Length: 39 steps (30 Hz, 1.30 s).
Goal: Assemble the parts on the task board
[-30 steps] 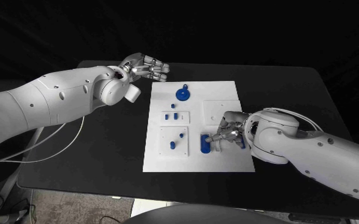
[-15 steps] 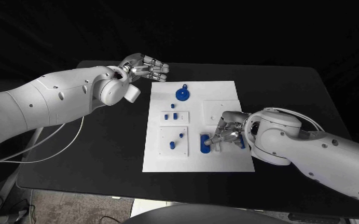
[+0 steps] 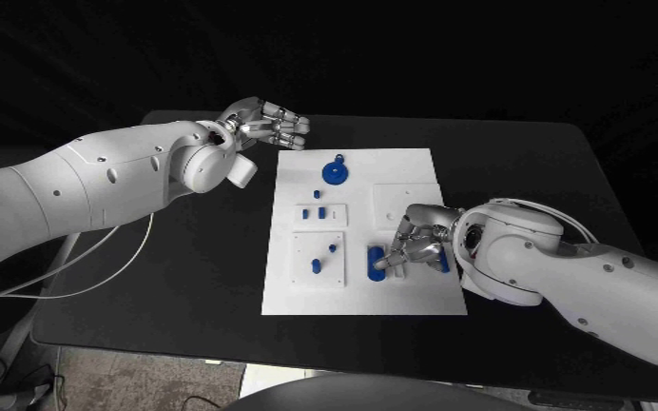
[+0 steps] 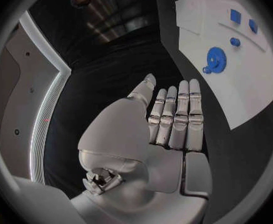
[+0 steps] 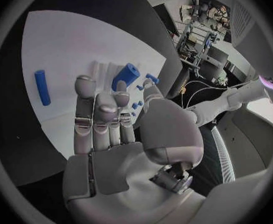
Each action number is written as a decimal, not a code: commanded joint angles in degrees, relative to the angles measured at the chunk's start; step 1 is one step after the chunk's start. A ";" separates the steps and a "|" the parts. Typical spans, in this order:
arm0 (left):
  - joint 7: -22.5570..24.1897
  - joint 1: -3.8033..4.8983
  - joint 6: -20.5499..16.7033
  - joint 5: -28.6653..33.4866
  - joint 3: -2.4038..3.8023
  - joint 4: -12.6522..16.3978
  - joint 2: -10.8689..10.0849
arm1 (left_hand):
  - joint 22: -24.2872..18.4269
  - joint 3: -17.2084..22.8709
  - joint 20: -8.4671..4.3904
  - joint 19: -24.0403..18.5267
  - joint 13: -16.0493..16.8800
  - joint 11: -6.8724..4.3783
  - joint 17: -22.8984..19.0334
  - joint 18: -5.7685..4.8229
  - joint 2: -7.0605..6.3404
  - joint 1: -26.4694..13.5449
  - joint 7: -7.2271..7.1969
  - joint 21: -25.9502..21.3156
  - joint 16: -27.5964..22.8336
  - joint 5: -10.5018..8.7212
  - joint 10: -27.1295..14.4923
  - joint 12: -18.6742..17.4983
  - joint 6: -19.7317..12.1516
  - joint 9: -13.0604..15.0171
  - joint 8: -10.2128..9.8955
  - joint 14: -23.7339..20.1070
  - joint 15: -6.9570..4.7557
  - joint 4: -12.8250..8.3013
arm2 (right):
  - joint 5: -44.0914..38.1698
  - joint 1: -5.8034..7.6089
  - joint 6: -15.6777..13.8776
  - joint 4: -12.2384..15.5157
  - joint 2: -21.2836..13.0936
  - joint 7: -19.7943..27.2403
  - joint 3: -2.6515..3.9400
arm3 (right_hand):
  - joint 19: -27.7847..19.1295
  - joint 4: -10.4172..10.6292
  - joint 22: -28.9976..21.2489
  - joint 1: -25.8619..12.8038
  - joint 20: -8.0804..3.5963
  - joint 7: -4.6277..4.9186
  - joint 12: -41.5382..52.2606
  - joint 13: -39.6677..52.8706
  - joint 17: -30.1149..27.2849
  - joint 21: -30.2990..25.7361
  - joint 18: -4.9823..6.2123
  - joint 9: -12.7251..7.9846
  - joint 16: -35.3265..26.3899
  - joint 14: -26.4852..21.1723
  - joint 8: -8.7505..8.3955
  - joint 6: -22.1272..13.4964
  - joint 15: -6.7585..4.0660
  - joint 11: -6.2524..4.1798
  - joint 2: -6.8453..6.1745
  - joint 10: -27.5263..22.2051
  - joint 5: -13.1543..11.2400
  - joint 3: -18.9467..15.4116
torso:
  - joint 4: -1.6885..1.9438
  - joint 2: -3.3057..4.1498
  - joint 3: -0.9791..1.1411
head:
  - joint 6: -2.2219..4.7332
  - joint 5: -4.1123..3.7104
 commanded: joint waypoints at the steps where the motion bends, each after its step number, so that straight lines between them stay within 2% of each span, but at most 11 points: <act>1: 0.22 0.00 1.03 0.15 0.01 0.13 0.01 | -0.05 0.09 0.01 0.28 -0.03 0.09 0.03 0.00 0.03 -0.37 -0.20 0.06 0.12 0.20 -0.18 0.24 -0.14 0.00 0.04 -0.33 -0.02 0.37 | 0.58 -0.12 1.98 -0.17 -0.01 1.13 0.04 | 2.37 -1.26 0.10 1.12 -0.38 -0.63 0.13 0.07 0.08 -0.01 -0.93 3.50 -0.08 -0.03 0.26 0.09 -0.48 -0.55 0.32 -0.10 -0.64 0.78 | 0.02 0.01 0.00 | -0.03 -0.03; 2: 0.21 0.00 1.04 0.15 0.01 0.12 0.02 | -0.05 0.09 0.01 0.28 -0.03 0.09 0.03 0.00 0.03 -0.37 -0.20 0.06 0.12 0.20 -0.18 0.24 -0.14 0.00 0.04 -0.33 -0.02 0.37 | 0.25 -0.14 2.09 -0.27 0.03 0.88 0.04 | 2.40 -1.81 0.16 1.48 -0.43 -0.76 0.16 0.10 0.08 0.05 -0.97 4.89 -0.10 -0.04 0.19 0.01 -0.51 -0.57 0.36 -0.08 -1.65 1.34 | 0.02 0.01 0.00 | -0.03 -0.03; 3: 0.21 0.00 1.05 0.15 0.01 0.12 0.04 | -0.05 0.09 0.01 0.28 -0.03 0.09 0.03 0.00 0.03 -0.37 -0.20 0.06 0.12 0.20 -0.18 0.24 -0.14 0.00 0.04 -0.33 -0.02 0.37 | -0.03 -0.15 2.14 -0.36 0.09 0.61 0.05 | 2.41 -2.35 0.20 2.49 -0.47 -0.90 0.19 0.13 0.18 0.12 -0.99 5.61 0.00 0.00 0.30 0.31 -0.58 -0.66 0.59 -0.03 -4.71 2.57 | 0.03 0.01 0.00 | -0.06 -0.09; 4: 0.20 0.00 1.06 0.15 0.01 0.12 0.05 | -0.05 0.09 0.01 0.28 -0.03 0.09 0.03 0.00 0.03 -0.37 -0.20 0.06 0.12 0.20 -0.18 0.24 -0.14 0.00 0.04 -0.33 -0.02 0.37 | -0.27 -0.16 2.17 -0.45 0.15 0.36 0.05 | 2.45 -2.53 0.30 2.40 -0.49 -0.93 0.20 0.14 0.25 0.26 -1.07 6.95 0.06 0.01 0.17 0.41 -0.63 -0.75 -0.44 0.02 -5.24 4.46 | 0.04 0.01 0.01 | -0.07 -0.15; 7: 0.19 0.00 1.11 0.15 0.00 0.12 0.07 | -0.05 0.09 0.01 0.28 -0.03 0.09 0.03 0.00 0.03 -0.37 -0.20 0.06 0.12 0.20 -0.18 0.24 -0.14 0.00 0.04 -0.33 -0.02 0.37 | -0.78 -0.18 2.33 -0.69 0.42 -0.17 0.04 | 2.49 -3.23 0.55 2.64 -0.58 -1.47 0.32 0.28 0.47 0.66 -1.25 10.33 0.25 0.05 0.34 1.14 -0.68 -1.01 -0.66 0.16 -5.48 6.03 | 0.07 0.00 0.01 | -0.12 -0.16; 8: 0.18 0.00 1.13 0.15 0.00 0.12 0.08 | -0.05 0.09 0.01 0.28 -0.03 0.09 0.03 0.00 0.03 -0.37 -0.20 0.06 0.12 0.20 -0.18 0.24 -0.14 0.00 0.04 -0.33 -0.02 0.37 | -0.98 -0.18 2.39 -0.78 0.56 -0.32 0.04 | 2.49 -3.28 0.55 2.68 -0.60 -1.48 0.44 0.38 0.44 0.68 -1.25 10.52 0.20 0.02 0.38 1.23 -0.67 -1.03 -0.62 0.23 -5.36 6.09 | 0.07 0.01 0.02 | -0.14 -0.16; 9: 0.17 0.00 1.14 0.15 0.00 0.12 0.07 | -0.12 0.08 0.01 0.28 -0.03 0.08 0.03 -0.01 -0.01 -0.42 -0.20 0.08 0.12 0.18 -0.17 0.24 -0.16 0.00 0.03 -0.34 -0.01 0.44 | -1.20 -0.18 2.45 -0.87 0.71 -0.46 0.04 | 2.48 -3.43 0.56 2.31 -0.75 -1.74 1.38 1.21 0.16 0.44 -1.35 13.91 -0.16 0.00 0.17 1.31 -0.83 -1.26 -0.70 0.66 -5.36 6.58 | 0.06 0.02 0.01 | -0.16 -0.16; 16: 0.14 0.00 1.20 0.15 -0.02 0.12 0.06 | -0.12 0.08 0.01 0.28 -0.03 0.08 0.03 -0.01 -0.01 -0.42 -0.20 0.08 0.12 0.18 -0.17 0.24 -0.16 0.00 0.03 -0.34 -0.01 0.44 | -2.88 -0.35 3.03 -1.46 1.52 -1.09 0.02 | 2.52 -3.94 0.58 2.72 -0.98 -2.30 2.07 2.25 0.02 0.42 -1.60 18.78 -0.25 0.04 0.15 2.12 -1.06 -1.56 -0.80 1.09 -5.30 7.97 | 0.05 0.00 -0.01 | -0.31 -0.12; 28: 0.14 0.00 1.28 0.15 -0.03 0.12 0.02 | -0.17 0.09 0.02 0.27 -0.03 0.08 0.03 -0.02 0.03 -0.46 -0.21 0.08 0.13 0.19 -0.17 0.24 -0.13 0.00 0.03 -0.35 0.00 0.52 | -4.25 -0.89 1.82 -1.91 2.37 -1.91 0.00 | 2.58 -3.54 0.67 2.22 -1.07 -2.52 2.54 3.07 -0.04 0.71 -1.66 20.95 -0.21 0.03 0.12 2.36 -1.15 -1.70 -0.65 1.53 -5.05 8.83 | 0.04 0.01 0.00 | -0.35 -0.16; 34: 0.11 0.00 1.30 0.15 -0.04 0.10 0.00 | -0.17 0.09 0.02 0.27 -0.03 0.08 0.03 -0.02 0.03 -0.46 -0.21 0.08 0.13 0.19 -0.17 0.24 -0.13 0.00 0.03 -0.35 0.00 0.52 | -5.55 -1.06 -0.59 -2.46 2.60 -2.58 0.00 | 2.66 -2.70 0.74 1.86 -1.28 -2.77 3.27 3.96 -0.10 1.19 -1.72 21.50 -0.16 0.06 0.08 2.56 -1.36 -1.93 -1.03 2.10 -5.43 12.12 | 0.07 0.01 0.02 | -0.37 -0.19; 39: 0.06 0.00 1.39 0.15 -0.04 0.10 0.00 | -0.17 0.09 0.02 0.27 -0.03 0.08 0.03 -0.02 0.03 -0.46 -0.21 0.08 0.13 0.19 -0.17 0.24 -0.13 0.00 0.03 -0.35 0.00 0.52 | -5.92 -1.10 -0.90 -2.99 2.74 -2.83 0.00 | 2.65 -1.82 0.68 1.21 -1.36 -2.74 3.07 4.05 -0.18 1.31 -1.78 21.67 -0.24 0.01 0.08 2.54 -1.39 -1.92 -1.18 2.08 -5.48 13.31 | 0.01 0.01 0.01 | -0.37 -0.15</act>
